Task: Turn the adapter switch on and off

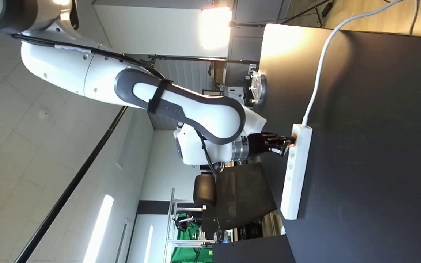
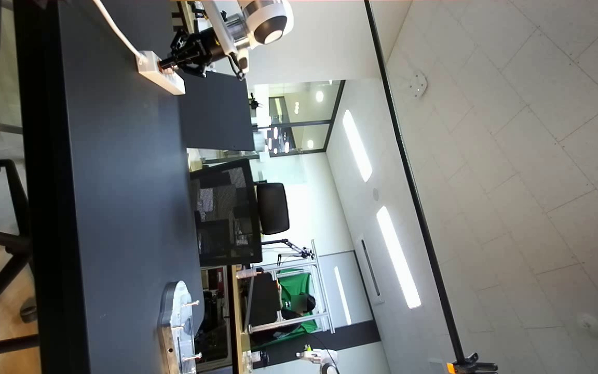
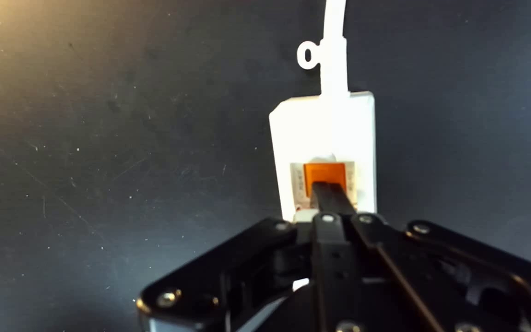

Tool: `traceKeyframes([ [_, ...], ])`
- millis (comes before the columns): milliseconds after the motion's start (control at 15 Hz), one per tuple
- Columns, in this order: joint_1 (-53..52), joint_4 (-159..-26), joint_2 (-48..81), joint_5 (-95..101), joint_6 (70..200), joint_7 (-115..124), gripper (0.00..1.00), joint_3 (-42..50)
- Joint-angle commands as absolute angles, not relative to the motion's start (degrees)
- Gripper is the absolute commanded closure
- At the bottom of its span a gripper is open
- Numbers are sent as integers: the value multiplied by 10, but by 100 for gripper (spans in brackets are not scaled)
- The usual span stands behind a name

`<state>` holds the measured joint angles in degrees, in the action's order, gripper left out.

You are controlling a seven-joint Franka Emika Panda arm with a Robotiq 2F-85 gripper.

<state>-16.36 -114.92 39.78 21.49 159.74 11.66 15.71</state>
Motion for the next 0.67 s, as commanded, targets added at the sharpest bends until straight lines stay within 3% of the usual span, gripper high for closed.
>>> traceKeyframes([
  [0,-184,-1164,389,219,1591,151,100,175],
  [600,-186,-1168,399,218,1605,157,100,180],
])
